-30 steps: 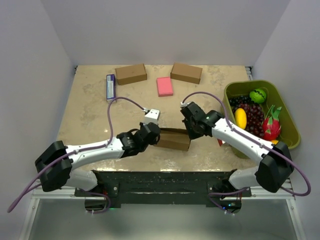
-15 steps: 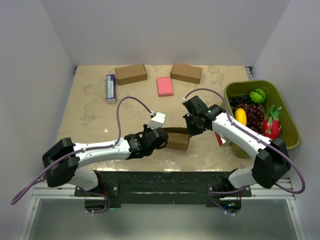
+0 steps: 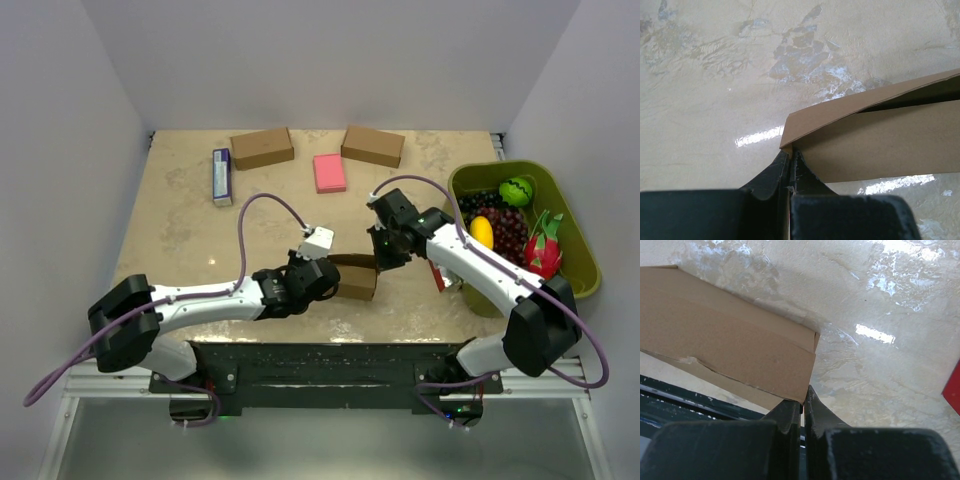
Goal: Fold the paper box
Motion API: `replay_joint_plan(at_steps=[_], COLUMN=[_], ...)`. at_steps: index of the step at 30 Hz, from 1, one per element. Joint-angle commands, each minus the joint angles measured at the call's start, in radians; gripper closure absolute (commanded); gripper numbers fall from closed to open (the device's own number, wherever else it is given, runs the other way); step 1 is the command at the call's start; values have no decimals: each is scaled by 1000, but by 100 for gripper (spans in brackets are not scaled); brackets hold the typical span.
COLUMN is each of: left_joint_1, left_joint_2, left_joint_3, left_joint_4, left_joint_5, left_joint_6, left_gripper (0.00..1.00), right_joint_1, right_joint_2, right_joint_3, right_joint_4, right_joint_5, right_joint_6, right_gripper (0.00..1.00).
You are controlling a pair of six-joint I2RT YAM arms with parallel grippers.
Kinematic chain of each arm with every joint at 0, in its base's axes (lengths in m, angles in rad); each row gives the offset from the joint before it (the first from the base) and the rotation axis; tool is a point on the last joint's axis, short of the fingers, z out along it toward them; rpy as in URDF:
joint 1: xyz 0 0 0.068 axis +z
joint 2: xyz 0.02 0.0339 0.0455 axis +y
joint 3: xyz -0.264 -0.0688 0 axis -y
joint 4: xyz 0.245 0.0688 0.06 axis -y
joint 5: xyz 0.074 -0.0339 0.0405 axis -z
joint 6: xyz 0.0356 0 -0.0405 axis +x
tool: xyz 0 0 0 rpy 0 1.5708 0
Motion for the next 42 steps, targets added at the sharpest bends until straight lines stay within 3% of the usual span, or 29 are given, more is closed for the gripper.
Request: replay_joint_plan(at_steps=[1, 31, 38, 42], left_joint_1=[-33, -33, -31, -33], left_joint_2=[79, 134, 159, 171], left_joint_3=[-36, -29, 13, 24], left_joint_4=[-81, -88, -98, -98], left_joint_5=[210, 198, 213, 227], left_joint_6=[-17, -18, -10, -7], left_gripper=[100, 100, 100, 100], right_joint_1=[28, -107, -106, -104], right_joint_2=[19, 109, 68, 46], right_joint_3=[46, 167, 85, 37], right_joint_4=[97, -93, 10, 28], right_joint_5=[-214, -350, -428, -397], right_joint_6=[19, -181, -93, -80], right_gripper=[100, 100, 100, 100])
